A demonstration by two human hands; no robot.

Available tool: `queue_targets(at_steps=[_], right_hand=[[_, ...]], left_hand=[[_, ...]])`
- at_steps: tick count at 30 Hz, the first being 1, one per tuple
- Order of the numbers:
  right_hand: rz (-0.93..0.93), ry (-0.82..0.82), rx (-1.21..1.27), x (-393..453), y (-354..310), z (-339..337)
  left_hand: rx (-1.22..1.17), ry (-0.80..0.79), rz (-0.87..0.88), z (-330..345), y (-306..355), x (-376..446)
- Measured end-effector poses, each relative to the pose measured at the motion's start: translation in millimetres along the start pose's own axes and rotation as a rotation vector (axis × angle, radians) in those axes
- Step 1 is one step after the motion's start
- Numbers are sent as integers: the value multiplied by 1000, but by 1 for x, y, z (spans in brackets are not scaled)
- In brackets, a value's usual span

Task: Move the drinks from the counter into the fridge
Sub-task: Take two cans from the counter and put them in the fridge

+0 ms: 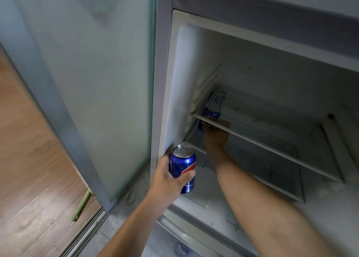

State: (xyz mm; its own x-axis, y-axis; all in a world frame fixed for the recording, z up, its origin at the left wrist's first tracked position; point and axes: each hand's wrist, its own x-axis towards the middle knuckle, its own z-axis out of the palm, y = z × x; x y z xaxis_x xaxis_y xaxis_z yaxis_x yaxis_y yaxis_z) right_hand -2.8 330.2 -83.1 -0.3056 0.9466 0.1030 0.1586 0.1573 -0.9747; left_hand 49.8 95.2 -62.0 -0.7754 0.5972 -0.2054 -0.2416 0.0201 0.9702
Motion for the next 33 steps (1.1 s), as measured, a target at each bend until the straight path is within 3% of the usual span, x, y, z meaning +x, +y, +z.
queue_targets(at_steps=[8,13,17,19,21,24,29,33], right_hand=[[-94,-161,-236,17,0,12],[-18,-249,-192,14,-12,5],[124,-248,20,-29,-19,-31],[155,-386,161,-60,-17,-62],[144,-631,237,-85,-13,-91],[51,-903,127,-104,-8,-115],[-79,-709,-130,-109,-10,-108],[-66,-519,-70,-97,-1,-99]], left_hand=[[20,-44,-18,1,3,4],[36,-71,-55,6,1,8],[70,-75,-60,9,-1,15],[89,-90,-36,10,-2,21],[85,-104,-13,9,-1,28],[45,-148,-11,10,2,38],[82,-204,-21,26,9,51],[158,-257,32,31,19,51]])
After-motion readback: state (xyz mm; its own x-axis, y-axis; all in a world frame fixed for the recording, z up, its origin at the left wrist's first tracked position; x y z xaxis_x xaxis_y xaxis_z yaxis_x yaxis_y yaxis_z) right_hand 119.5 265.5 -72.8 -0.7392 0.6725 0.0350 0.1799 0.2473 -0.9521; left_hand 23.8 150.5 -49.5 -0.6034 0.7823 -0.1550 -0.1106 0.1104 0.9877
